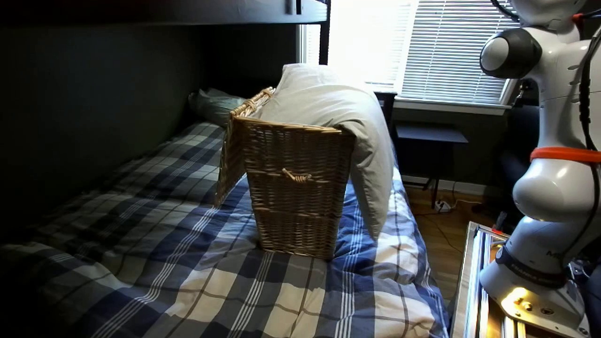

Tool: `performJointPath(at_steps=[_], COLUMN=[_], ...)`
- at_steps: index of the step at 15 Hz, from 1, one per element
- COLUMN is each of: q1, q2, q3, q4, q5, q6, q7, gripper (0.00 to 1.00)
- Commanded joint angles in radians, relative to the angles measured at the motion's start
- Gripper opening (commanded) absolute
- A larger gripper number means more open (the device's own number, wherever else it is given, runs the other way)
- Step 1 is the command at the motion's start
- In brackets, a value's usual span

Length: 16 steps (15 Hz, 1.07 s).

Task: Put the pillow in the laundry basket

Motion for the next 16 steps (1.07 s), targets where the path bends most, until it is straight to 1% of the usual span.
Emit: performJointPath(at_steps=[1,5,7,8,9,11,13,15,16], q1=[-0.022,-0.033,-0.042,-0.041,-0.065,-0.135,-0.197,-0.259,-0.283], q2=[-0.035,-0.045,-0.042,-0.068,-0.071,-0.058,-0.033,-0.003,0.008], q3=[-0.015,-0.019,-0.007,0.136,0.164,0.243,0.294,0.308,0.304], q4=[-0.023,-0.027,-0.036,-0.117,-0.154,-0.213,-0.259,-0.293,-0.316], q5=[-0.099,-0.224,-0.255,-0.381,-0.389,-0.386,-0.364,-0.361,-0.352], q6=[-0.062,-0.183,-0.243,-0.189,-0.198,-0.197,-0.197,-0.196,-0.196], q7=[0.004,0.053,0.114,0.128,0.15,0.171,0.166,0.13,0.127], gripper=[1.0,1.0,1.0,1.0,1.0,1.0,1.0,1.0,1.0])
